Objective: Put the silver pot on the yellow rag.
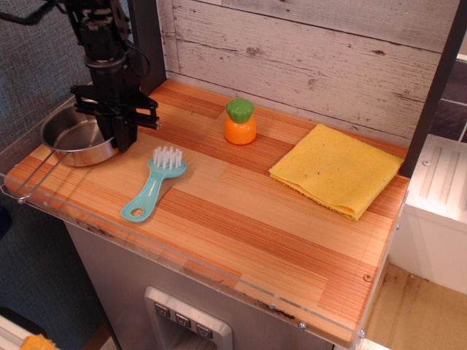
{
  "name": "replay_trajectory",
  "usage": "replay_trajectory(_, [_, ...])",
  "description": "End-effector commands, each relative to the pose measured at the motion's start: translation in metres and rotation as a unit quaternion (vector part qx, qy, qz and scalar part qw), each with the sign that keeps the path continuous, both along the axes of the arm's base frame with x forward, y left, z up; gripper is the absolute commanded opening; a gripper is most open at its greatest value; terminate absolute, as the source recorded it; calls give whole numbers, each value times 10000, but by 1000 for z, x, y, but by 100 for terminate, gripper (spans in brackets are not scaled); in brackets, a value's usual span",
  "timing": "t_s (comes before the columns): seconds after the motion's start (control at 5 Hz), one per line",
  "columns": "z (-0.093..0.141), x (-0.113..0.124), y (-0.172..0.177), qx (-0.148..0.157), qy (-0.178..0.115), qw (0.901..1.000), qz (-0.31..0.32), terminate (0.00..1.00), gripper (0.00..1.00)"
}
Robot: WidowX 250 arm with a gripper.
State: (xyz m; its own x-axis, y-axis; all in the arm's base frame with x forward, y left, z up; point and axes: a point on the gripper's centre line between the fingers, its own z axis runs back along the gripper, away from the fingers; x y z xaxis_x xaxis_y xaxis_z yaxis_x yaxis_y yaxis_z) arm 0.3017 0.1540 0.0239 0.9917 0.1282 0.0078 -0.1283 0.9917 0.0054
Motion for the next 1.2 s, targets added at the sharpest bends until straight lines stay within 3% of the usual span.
replay_trajectory(0.0, [75, -7, -36, 372, -658, 9932, -887, 0, 0])
replay_trajectory(0.4, [92, 3, -136, 353, -746, 9694, -2311, 0, 0])
replay_trajectory(0.6, [96, 14, -186, 423, -887, 9689, -2272, 0, 0])
replay_trajectory(0.8, [92, 26, -236, 455, -980, 9738, -2000, 0, 0])
replay_trajectory(1.0, [84, 39, -263, 391, -1049, 9828, -1470, 0, 0])
